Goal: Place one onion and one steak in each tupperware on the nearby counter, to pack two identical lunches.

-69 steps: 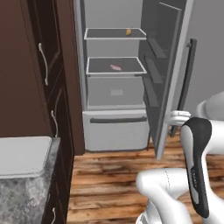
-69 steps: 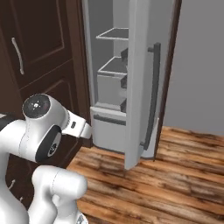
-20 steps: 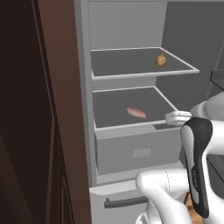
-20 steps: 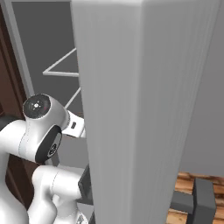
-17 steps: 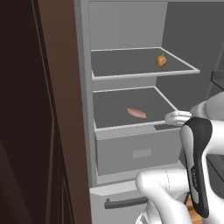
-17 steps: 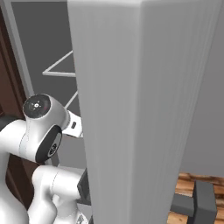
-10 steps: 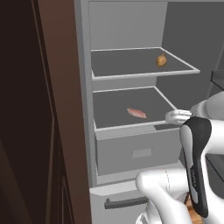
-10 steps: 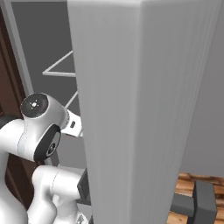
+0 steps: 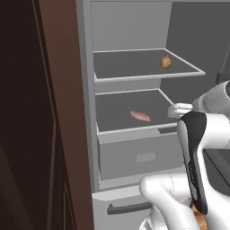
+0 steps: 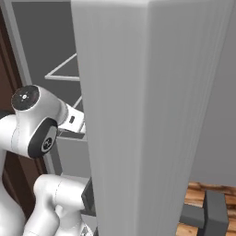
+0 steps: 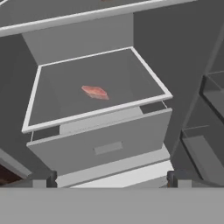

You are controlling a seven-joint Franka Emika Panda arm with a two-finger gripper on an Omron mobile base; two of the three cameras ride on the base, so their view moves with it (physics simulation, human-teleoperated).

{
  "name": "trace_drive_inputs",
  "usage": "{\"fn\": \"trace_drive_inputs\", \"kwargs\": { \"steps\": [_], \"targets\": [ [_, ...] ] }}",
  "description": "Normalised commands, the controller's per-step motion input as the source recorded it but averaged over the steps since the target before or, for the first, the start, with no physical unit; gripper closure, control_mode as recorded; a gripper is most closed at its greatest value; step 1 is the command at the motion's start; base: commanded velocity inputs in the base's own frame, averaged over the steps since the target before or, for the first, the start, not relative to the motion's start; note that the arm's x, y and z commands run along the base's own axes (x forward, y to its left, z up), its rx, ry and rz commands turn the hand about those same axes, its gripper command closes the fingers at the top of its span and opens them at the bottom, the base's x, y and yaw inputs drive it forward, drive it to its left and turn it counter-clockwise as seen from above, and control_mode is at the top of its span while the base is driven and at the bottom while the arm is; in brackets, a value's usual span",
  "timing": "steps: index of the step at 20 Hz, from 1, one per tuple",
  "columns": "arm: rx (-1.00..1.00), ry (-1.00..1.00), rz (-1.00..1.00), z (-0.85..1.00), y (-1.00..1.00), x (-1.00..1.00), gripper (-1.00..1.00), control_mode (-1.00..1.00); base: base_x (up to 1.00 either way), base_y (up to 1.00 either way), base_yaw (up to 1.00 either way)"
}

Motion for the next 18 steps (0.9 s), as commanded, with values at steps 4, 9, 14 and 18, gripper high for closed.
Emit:
{"fn": "trace_drive_inputs", "kwargs": {
  "steps": [4,9,14,18],
  "targets": [
    [-0.02,0.00,0.00,0.48,0.00,0.00,-1.00,-1.00,0.00,0.00,0.00],
    [-0.04,-0.04,0.00,0.43,0.00,0.01,-1.00,-1.00,0.00,0.00,0.00],
    [-0.05,-0.19,-0.02,0.19,0.00,0.21,-1.00,-1.00,0.00,0.00,0.00],
    [-0.05,-0.21,-0.05,0.10,0.00,0.29,-1.00,-1.00,0.00,0.00,0.00]
  ]
}}
